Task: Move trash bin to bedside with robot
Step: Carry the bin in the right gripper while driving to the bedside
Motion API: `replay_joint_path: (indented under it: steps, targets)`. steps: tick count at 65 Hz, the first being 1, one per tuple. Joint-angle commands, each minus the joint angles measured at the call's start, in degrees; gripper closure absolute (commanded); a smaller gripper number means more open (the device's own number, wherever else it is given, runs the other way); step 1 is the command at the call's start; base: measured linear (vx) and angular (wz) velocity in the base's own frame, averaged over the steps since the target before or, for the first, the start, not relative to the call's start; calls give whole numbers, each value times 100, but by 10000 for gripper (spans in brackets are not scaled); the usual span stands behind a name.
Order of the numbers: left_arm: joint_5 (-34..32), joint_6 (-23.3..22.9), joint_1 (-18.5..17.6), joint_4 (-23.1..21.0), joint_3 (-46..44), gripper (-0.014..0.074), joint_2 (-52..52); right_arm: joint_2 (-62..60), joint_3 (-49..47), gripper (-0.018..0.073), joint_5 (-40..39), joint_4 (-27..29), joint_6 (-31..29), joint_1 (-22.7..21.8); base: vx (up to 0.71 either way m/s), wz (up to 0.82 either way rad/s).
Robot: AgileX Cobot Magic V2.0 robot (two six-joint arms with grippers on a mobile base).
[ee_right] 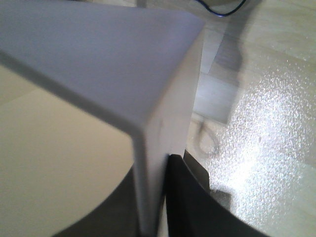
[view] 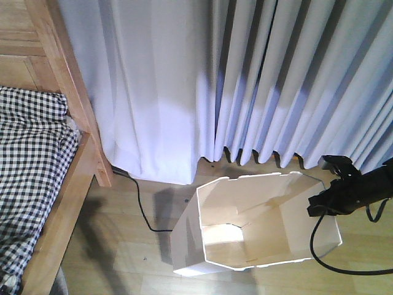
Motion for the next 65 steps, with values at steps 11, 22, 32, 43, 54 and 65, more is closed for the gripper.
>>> replay_joint_path:
  steps: [11,22,32,43,54,65]
  targets:
    - [-419,-25,-30,-12,-138,603,-31,-428,-54,564,1154,373,42,-6,11,4]
    - [-419,-25,-30,-12,-138,603,-31,-428,-54,564,1154,373,42,-6,8,3]
    - [-419,-25,-30,-12,-138,603,-31,-428,-54,564,1154,373,42,-6,4,3]
    - [-419,-25,-30,-12,-138,603,-31,-428,-54,564,1154,373,42,-6,1,0]
    - [-419,-25,-30,-12,-138,603,-31,-428,-54,564,1154,373,42,-6,0,0]
    - [-419,-25,-30,-12,-138,603,-31,-428,-54,564,1036,414,88,-6,0,0]
